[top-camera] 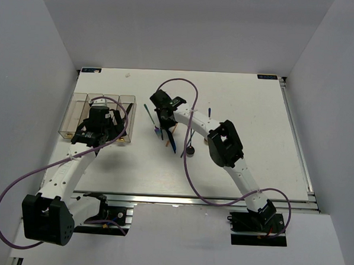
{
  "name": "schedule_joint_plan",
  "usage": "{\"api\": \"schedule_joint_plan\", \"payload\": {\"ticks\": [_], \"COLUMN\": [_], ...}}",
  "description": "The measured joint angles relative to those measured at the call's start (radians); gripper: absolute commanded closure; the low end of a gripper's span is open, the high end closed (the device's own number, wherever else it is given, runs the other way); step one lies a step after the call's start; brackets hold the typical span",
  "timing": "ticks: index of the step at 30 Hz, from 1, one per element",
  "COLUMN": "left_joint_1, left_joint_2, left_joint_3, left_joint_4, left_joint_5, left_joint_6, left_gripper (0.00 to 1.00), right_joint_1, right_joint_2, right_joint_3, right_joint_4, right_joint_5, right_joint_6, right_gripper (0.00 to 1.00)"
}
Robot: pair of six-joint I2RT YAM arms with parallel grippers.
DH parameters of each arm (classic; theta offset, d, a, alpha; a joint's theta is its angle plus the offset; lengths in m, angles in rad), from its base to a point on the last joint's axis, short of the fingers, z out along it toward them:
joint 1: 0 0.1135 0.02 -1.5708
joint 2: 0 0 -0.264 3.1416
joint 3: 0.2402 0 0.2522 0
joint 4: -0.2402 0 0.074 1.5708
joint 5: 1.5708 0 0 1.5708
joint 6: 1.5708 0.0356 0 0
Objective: Sort the eating utensils into containers
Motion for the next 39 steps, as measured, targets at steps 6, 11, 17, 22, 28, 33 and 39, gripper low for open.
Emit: {"api": "schedule_joint_plan", "payload": {"ticks": [6,11,17,22,28,33,39], "left_joint_1": [0.000,0.000,0.000,0.000,0.000,0.000,0.000], "left_joint_2": [0.000,0.000,0.000,0.000,0.000,0.000,0.000], "left_joint_3": [0.000,0.000,0.000,0.000,0.000,0.000,0.000], "left_joint_4": [0.000,0.000,0.000,0.000,0.000,0.000,0.000], "left_joint_5": [0.002,0.002,0.002,0.002,0.002,0.002,0.002], "left_joint_6": [0.001,0.002,0.003,0.005,0.005,0.005,0.004], "left_gripper": [0.02,0.02,0.02,0.02,0.02,0.02,0.02], "right_joint_1": [0.003,0.002,0.002,0.002,0.002,0.002,0.002], "right_joint_2": [-0.029,-0.118,-0.181,-0.208,-0.230,-0.256,-0.288], "right_joint_3": [-0.051,-0.209,-0.316,-0.363,-0.402,-0.443,-0.460], "right_joint_4": [0.027,0.107,0.152,0.184,0.201,0.215,0.224], "right_joint_5": [0.023,0.035,0.054,0.057,0.053,0.043,0.031], "right_joint_6": [0.013,0.027,0.030,0.026,0.028,0.034,0.043], "right_gripper": [1.00,1.00,1.00,1.00,1.00,1.00,1.00]}}
